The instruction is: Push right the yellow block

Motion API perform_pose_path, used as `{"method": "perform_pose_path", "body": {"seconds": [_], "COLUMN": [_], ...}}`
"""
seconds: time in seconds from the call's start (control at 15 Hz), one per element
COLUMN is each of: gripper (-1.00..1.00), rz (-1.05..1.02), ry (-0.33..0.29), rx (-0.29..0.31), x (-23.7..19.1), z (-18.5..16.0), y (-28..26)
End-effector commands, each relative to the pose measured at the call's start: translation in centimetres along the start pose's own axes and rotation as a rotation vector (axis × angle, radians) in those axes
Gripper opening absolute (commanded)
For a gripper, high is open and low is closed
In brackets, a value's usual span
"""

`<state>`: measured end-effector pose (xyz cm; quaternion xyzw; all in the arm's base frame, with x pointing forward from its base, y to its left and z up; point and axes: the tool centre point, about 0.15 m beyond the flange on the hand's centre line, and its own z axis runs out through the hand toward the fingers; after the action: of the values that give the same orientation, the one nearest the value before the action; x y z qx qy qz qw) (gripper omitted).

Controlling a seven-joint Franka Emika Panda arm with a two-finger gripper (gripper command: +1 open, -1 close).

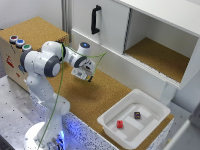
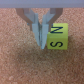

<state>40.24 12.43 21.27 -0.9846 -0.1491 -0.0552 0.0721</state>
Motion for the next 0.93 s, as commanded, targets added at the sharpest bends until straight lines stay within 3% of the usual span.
{"method": "perform_pose_path", "body": {"seconds": [0.0, 0.87], "gripper": [-1.00, -1.00], "rz": [-0.028, 0.016], "ry": [-0.017, -0.007], "rx": [0.076, -0.008], "x": [2.4, 3.3], "z": [1.3, 0.1], "y": [1.0, 5.9]}}
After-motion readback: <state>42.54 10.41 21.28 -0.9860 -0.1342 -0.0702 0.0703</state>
